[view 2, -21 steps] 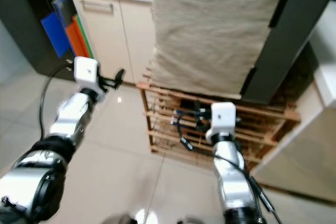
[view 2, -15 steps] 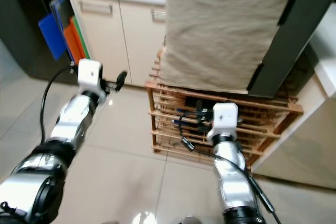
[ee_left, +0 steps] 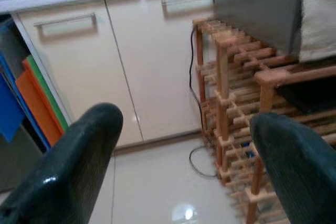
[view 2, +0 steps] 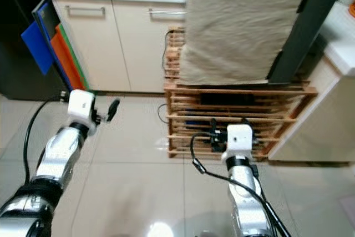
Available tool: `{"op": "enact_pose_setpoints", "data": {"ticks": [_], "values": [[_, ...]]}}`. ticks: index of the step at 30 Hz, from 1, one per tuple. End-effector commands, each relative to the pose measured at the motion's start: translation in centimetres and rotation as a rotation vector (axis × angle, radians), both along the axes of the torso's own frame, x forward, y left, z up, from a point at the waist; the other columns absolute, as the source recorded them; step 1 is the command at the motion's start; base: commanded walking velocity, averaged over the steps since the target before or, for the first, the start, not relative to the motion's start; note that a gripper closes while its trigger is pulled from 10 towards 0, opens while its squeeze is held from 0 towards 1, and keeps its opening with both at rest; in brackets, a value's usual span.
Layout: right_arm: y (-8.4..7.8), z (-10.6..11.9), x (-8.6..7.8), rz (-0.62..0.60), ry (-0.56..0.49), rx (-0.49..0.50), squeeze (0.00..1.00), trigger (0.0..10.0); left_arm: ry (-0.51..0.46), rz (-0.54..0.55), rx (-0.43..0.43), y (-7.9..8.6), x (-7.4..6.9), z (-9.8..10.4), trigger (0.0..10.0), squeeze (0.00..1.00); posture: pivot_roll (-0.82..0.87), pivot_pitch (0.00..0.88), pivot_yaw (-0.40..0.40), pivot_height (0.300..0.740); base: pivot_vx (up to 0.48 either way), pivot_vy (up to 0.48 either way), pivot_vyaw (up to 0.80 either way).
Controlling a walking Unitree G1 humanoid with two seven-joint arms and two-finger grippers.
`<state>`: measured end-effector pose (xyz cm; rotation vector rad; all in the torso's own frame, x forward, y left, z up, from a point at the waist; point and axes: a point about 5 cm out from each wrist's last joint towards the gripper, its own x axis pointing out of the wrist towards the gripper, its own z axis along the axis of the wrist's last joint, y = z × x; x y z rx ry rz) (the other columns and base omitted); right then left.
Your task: Restocking fridge
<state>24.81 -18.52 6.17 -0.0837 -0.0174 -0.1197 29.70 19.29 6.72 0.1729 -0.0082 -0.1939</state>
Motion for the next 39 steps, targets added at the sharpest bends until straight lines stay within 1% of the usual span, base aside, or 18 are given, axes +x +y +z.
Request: {"op": "enact_pose_setpoints", "data": {"ticks": [1,2,3,4,5,6,7,9,10,11,12,13,14,18,21,26,34,39], "values": [[-1.6,0.9,-0.3,-0.084,-0.048,0.038,0.0,10.0,-0.065,-0.021,-0.037,-0.7,-0.6,1.4,10.0,0.0,-0.09,0.0,0.04,0.74,0.0,0.0,0.0],[-1.9,1.2,-0.6,-0.103,-0.057,0.054,0.0,10.0,-0.077,-0.007,-0.077,-0.8,-1.4,1.8,10.0,0.0,-0.09,0.0,0.039,0.74,0.0,0.0,0.0],[-1.9,1.2,-0.6,-0.103,-0.057,0.054,0.0,10.0,-0.077,-0.007,-0.077,-0.8,-1.4,1.8,10.0,0.0,-0.09,0.0,0.039,0.74,0.0,0.0,0.0],[-2.0,1.8,-1.1,-0.099,-0.082,0.048,0.0,10.0,-0.1,0.005,-0.145,-1.2,-2.3,3.2,10.0,0.0,-0.08,0.0,0.029,0.74,0.0,0.0,0.0],[-2.0,1.8,-1.1,-0.099,-0.082,0.048,0.0,10.0,-0.1,0.005,-0.145,-1.2,-2.3,3.2,10.0,0.0,-0.08,0.0,0.029,0.74,0.0,0.0,0.0],[-1.9,2.0,-1.5,-0.068,-0.084,0.036,0.0,10.0,-0.118,-0.002,-0.165,-1.5,-2.5,3.9,10.0,0.0,-0.08,0.0,0.017,0.74,0.0,0.0,0.0],[-1.9,1.9,-1.6,-0.052,-0.078,0.034,0.0,10.0,-0.126,-0.006,-0.168,-1.6,-2.5,4.1,10.0,0.0,-0.08,0.0,0.013,0.74,0.0,0.0,0.0],[-2.2,1.8,-2.1,-0.014,-0.062,0.034,0.0,10.0,-0.106,-0.078,-0.122,-2.3,-2.5,3.4,10.0,0.0,-0.07,0.0,0.003,0.74,0.0,0.0,0.0],[-2.3,1.7,-2.4,-0.004,-0.055,0.033,0.0,10.0,-0.092,-0.095,-0.1,-2.5,-2.5,3.0,10.0,0.0,-0.07,0.0,0.002,0.74,0.0,0.0,0.0],[-2.6,1.5,-2.6,0.003,-0.044,0.033,0.0,10.0,-0.078,-0.102,-0.1,-2.6,-2.5,2.7,10.0,0.0,-0.08,0.0,0.003,0.74,0.0,0.0,0.0],[-3.0,1.1,-3.0,0.005,-0.022,0.035,0.0,10.0,-0.049,-0.116,-0.08,-3.0,-2.2,2.2,10.0,0.0,-0.08,0.0,0.004,0.74,0.0,0.0,0.0],[-3.0,1.1,-3.0,0.005,-0.022,0.035,0.0,10.0,-0.049,-0.116,-0.08,-3.0,-2.2,2.2,10.0,0.0,-0.08,0.0,0.004,0.74,0.0,0.0,0.0],[-3.0,1.1,-3.0,0.009,-0.018,0.026,0.0,10.0,-0.016,-0.128,-0.117,-3.2,-1.9,2.1,10.0,0.0,-0.09,0.0,0.008,0.74,0.0,0.0,0.0],[-2.7,1.1,-2.4,-0.004,-0.009,0.019,0.0,10.0,-0.006,-0.13,-0.068,-3.6,-1.1,2.6,10.0,0.0,-0.11,0.0,0.021,0.74,0.0,0.36,-0.49],[-2.3,1.0,-2.1,0.002,-0.004,0.022,0.0,10.0,0.009,-0.109,-0.064,-3.2,-0.3,2.7,10.0,0.0,-0.11,0.0,0.027,0.74,0.0,0.48,-0.77],[-1.8,0.9,-1.8,0.023,-0.002,0.017,0.0,10.0,0.017,-0.099,-0.08,-3.2,0.5,2.7,10.0,0.0,-0.11,0.0,0.033,0.74,0.0,0.48,-0.77],[-1.6,0.9,-1.5,0.037,0.006,0.011,0.0,10.0,0.015,-0.078,-0.065,-2.9,0.9,2.9,10.0,0.0,-0.1,0.0,0.029,0.74,0.0,0.48,-0.77],[-1.2,0.8,-1.5,0.048,0.007,0.007,0.0,10.0,0.017,-0.077,-0.062,-2.9,1.1,2.9,10.0,0.0,-0.1,0.0,0.03,0.74,0.0,0.48,-0.76]]}}
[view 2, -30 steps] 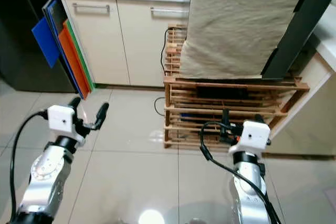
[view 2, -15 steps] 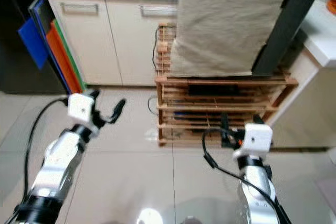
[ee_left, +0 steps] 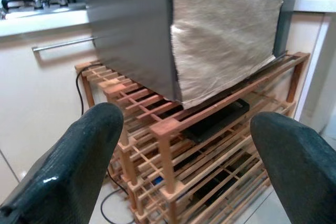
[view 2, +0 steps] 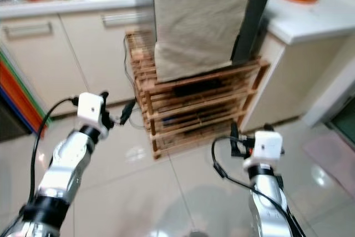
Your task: Restocking fridge
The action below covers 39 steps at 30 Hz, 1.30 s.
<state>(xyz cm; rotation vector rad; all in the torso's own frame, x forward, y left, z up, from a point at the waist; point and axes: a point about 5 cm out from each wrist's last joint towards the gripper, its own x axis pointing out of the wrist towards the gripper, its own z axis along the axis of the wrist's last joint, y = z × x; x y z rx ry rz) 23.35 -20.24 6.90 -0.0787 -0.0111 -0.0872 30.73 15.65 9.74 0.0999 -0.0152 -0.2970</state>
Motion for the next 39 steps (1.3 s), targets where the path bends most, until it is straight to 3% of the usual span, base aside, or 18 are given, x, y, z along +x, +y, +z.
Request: {"op": "enact_pose_setpoints", "data": {"ticks": [1,4,6,7,12,20,22,24,25,27,28,33,39], "values": [[0.5,0.0,0.0,0.016,0.0,0.002,0.0,10.0,0.008,0.026,0.01,0.7,0.1,-0.1,10.0,0.0,-0.1,0.0,0.03,0.74,0.0,0.48,-0.76],[0.4,-0.2,-0.2,0.006,0.01,-0.034,0.0,10.0,0.004,0.035,0.034,0.5,0.2,-0.2,10.0,0.0,-0.11,0.0,0.033,0.74,0.0,0.316,-0.5],[0.3,-0.2,-0.2,-0.007,0.007,-0.044,0.0,10.0,-0.031,0.009,-0.037,0.2,0.0,0.4,10.0,0.0,-0.11,0.0,0.034,0.74,0.0,0.0,0.0],[0.0,0.1,-0.1,-0.029,-0.006,-0.058,0.0,10.0,-0.07,0.023,-0.025,0.2,0.0,1.1,10.0,0.0,-0.11,0.0,0.035,0.74,0.0,0.0,0.0],[-0.6,0.9,0.2,-0.086,-0.047,-0.082,0.0,10.0,-0.08,0.034,-0.053,-0.1,0.3,1.6,10.0,0.0,-0.11,0.0,0.036,0.74,0.35,0.0,0.0],[-0.1,1.3,1.2,-0.078,-0.074,-0.087,0.0,10.0,-0.068,0.006,-0.027,-0.2,0.6,1.4,10.0,0.0,-0.1,0.0,0.039,0.74,0.465,0.0,0.0],[0.3,1.2,1.2,-0.084,-0.076,0.028,0.0,10.0,-0.018,-0.001,-0.041,-0.1,0.5,0.6,10.0,0.0,-0.1,0.0,0.044,0.74,0.465,0.0,0.0],[0.5,1.1,1.1,-0.094,-0.076,0.08,0.0,10.0,-0.001,0.011,-0.059,0.1,0.4,0.3,10.0,0.0,-0.1,0.0,0.044,0.74,0.465,0.0,0.0],[-0.2,0.9,1.2,-0.172,-0.066,0.176,0.0,10.0,0.032,0.055,-0.095,0.6,0.5,-0.2,10.0,0.0,-0.1,0.0,0.043,0.74,0.461,0.0,0.0],[-0.3,0.9,1.3,-0.187,-0.069,0.17,0.0,10.0,0.055,0.077,-0.123,0.7,0.6,-0.5,10.0,0.0,-0.1,0.0,0.048,0.74,0.459,0.0,0.0],[0.0,1.0,1.4,-0.158,-0.076,0.128,0.0,10.0,0.044,0.06,-0.123,0.1,0.7,-0.3,10.0,0.0,-0.1,0.0,0.049,0.74,0.458,0.0,0.0],[0.3,1.1,1.6,-0.141,-0.078,0.106,0.0,10.0,0.001,-0.007,-0.097,-1.0,0.8,0.5,10.0,0.0,-0.1,0.0,0.048,0.74,0.464,0.0,0.0],[0.7,1.1,1.7,-0.115,-0.077,0.085,0.0,10.0,0.001,-0.043,-0.131,-1.3,0.9,0.8,10.0,0.0,-0.1,0.0,0.051,0.74,0.477,0.0,0.0]]}}
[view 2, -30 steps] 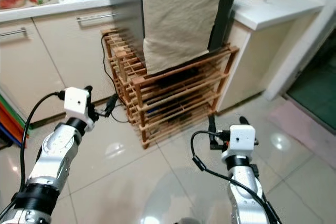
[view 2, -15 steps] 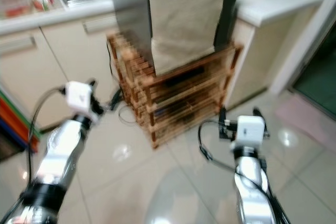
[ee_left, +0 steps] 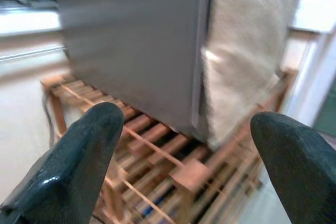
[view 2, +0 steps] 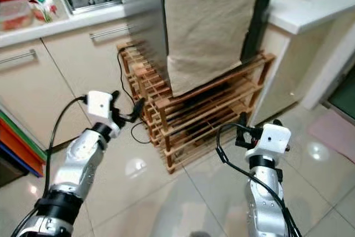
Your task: Restocking fridge
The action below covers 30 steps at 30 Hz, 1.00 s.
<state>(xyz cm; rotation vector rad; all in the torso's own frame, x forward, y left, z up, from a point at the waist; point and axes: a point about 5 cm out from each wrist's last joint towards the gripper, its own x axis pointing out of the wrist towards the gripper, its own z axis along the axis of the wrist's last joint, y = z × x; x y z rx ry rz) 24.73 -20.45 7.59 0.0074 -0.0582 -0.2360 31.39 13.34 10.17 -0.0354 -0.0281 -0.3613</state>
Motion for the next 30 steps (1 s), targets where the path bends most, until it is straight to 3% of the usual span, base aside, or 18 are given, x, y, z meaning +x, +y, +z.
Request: {"op": "enact_pose_setpoints", "data": {"ticks": [1,8,19,25,30], "values": [[0.97,0.46,0.34,0.033,-0.021,-0.007,0.0,10.0,-0.008,0.019,0.004,1.06,0.18,0.37,10.0,0.0,-0.1,0.0,0.051,0.74,0.465,0.0,0.0],[1.35,0.26,0.35,0.047,-0.012,-0.019,0.0,10.0,-0.003,0.027,0.027,1.26,0.12,0.33,10.0,0.0,-0.1,0.0,0.057,0.74,0.066,0.0,0.0],[1.72,0.13,0.71,0.066,0.004,-0.031,0.0,10.0,-0.003,0.039,0.082,1.47,0.5,0.41,10.0,0.0,-0.09,0.0,0.057,0.74,0.0,0.0,-0.75],[1.53,0.05,0.67,0.065,0.011,-0.045,0.0,10.0,-0.002,0.038,0.054,1.32,0.42,0.44,10.0,0.0,-0.09,0.0,0.052,0.74,0.0,0.0,-0.73],[1.38,0.05,0.69,0.057,0.01,-0.054,0.0,10.0,-0.023,0.026,0.08,0.96,0.31,0.54,10.0,0.0,-0.09,0.0,0.049,0.74,0.0,0.0,-0.72]]}}
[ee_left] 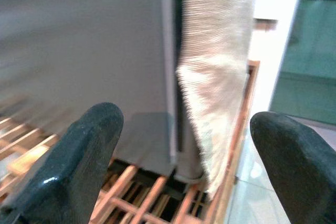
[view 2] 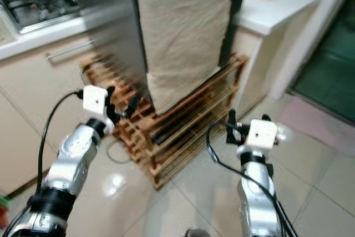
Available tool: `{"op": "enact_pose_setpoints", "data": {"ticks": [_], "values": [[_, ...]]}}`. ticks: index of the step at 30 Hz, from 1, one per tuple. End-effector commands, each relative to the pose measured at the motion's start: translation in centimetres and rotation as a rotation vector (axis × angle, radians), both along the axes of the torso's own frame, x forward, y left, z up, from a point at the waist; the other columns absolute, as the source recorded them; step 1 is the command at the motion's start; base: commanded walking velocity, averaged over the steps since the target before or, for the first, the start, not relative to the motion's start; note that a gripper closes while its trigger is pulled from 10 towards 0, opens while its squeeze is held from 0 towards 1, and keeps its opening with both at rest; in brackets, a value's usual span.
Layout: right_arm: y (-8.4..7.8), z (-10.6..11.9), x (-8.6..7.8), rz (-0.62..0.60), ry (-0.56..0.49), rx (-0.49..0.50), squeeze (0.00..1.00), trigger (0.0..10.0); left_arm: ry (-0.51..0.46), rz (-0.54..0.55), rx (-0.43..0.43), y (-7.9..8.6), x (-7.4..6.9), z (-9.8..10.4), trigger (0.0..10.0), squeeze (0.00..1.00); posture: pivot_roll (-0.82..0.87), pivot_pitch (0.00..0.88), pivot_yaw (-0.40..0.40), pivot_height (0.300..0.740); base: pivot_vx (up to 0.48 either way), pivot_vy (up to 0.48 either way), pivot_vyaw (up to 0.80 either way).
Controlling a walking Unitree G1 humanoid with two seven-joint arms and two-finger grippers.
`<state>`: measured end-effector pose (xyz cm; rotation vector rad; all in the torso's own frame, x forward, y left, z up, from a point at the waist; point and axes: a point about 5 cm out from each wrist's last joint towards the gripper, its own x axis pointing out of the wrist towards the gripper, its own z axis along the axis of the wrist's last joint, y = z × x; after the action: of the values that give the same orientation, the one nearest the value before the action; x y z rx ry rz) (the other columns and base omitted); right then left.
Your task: Restocking fridge
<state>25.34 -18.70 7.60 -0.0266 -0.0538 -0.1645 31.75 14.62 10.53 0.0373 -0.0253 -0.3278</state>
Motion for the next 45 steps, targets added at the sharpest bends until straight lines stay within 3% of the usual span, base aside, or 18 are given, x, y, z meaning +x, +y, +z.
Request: {"op": "enact_pose_setpoints", "data": {"ticks": [1,10,15,20,26,37,45], "values": [[-0.4,0.0,0.1,-0.015,0.002,-0.018,0.0,10.0,-0.01,-0.008,0.005,-0.4,0.0,0.1,10.0,0.0,-0.09,0.0,0.049,0.74,0.0,0.0,-0.72],[-0.3,0.1,0.2,-0.016,-0.004,-0.058,0.0,10.0,-0.013,0.01,0.007,-0.3,0.2,0.2,10.0,0.0,-0.09,0.0,0.046,0.74,0.0,0.0,-0.56],[0.2,1.1,0.6,0.029,-0.05,-0.121,0.0,10.0,-0.07,0.078,-0.01,0.1,0.2,1.3,10.0,0.0,-0.09,0.0,0.042,0.74,0.0,0.0,0.0],[0.2,1.0,0.8,0.03,-0.047,-0.127,0.0,10.0,-0.105,0.105,-0.062,-0.1,1.3,3.2,10.0,0.0,-0.08,0.0,0.035,0.74,0.0,0.0,0.0],[0.3,1.1,0.9,0.035,-0.051,-0.134,0.0,10.0,-0.098,0.084,-0.03,-0.8,2.5,3.7,10.0,0.0,-0.09,0.0,0.035,0.74,0.0,0.0,0.0],[0.2,0.7,0.2,0.033,-0.037,-0.146,0.0,10.0,-0.107,0.144,-0.057,-1.2,4.8,5.4,10.0,0.0,-0.12,0.0,0.042,0.74,0.0,0.0,0.0],[0.2,0.6,0.0,0.027,-0.034,-0.145,0.0,10.0,-0.091,0.118,-0.074,-2.0,5.4,5.7,10.0,0.0,-0.12,0.0,0.045,0.74,0.0,0.0,0.0]]}}
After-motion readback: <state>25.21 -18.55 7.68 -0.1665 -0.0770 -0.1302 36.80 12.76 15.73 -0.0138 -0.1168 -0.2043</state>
